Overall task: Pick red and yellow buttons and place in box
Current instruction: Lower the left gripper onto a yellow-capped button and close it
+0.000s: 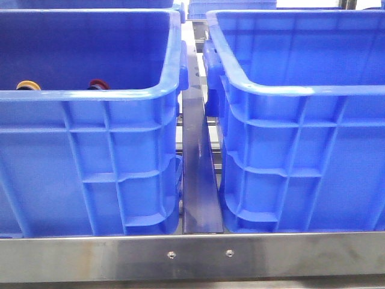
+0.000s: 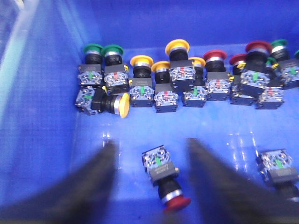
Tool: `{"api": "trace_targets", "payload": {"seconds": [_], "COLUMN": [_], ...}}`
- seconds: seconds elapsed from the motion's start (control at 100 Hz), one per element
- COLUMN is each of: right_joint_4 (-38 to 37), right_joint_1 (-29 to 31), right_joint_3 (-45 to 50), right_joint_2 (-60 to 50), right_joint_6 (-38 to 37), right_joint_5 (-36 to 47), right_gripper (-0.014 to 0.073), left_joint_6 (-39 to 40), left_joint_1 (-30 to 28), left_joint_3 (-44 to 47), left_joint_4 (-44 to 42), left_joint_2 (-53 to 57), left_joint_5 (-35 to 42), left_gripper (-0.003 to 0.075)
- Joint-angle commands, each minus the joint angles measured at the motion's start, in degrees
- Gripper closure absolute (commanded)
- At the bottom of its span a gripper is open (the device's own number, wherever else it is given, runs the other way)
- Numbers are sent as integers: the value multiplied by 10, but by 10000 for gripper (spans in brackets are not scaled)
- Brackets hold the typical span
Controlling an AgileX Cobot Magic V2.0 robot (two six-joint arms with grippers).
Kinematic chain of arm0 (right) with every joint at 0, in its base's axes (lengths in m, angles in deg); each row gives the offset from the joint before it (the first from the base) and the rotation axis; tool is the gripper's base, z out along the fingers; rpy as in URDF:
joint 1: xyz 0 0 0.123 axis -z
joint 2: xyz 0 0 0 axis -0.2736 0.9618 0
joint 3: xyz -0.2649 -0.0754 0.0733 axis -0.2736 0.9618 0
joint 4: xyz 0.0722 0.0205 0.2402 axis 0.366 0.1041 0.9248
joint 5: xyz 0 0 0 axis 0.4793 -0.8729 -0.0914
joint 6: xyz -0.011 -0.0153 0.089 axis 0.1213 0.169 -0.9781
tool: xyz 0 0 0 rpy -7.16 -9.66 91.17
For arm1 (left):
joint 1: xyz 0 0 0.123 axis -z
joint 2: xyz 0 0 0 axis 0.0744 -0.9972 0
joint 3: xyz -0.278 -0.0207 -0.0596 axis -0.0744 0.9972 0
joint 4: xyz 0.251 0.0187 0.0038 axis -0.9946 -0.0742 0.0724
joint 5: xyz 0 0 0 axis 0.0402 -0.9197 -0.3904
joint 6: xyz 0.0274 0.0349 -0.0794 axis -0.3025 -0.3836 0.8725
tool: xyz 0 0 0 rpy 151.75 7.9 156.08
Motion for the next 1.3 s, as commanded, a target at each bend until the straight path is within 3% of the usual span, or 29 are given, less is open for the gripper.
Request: {"api": "trace_targets", "payload": {"seconds": [0.0, 0.17, 0.62, 1.29], "right_joint_4": [-6, -6, -6, -6], "right_joint_1": [-1, -1, -1, -1], "right_joint_3": [-11, -11, -11, -11], "right_joint_2": [-15, -15, -15, -15], "right_joint_6": [3, 3, 3, 3], "right_joint_5": [43, 43, 43, 43], "right_gripper": [661, 661, 661, 661], "left_joint_6": [1, 1, -32, -37], "left_joint_1": [1, 1, 1, 1], "left_joint_3": [-40, -100, -348, -451], "left_joint_4": [11, 30, 125, 168], "left_joint_2": [-39, -127, -387, -595], "left_joint_5": [46, 27, -185, -146], "left_gripper": [202, 193, 193, 193]}}
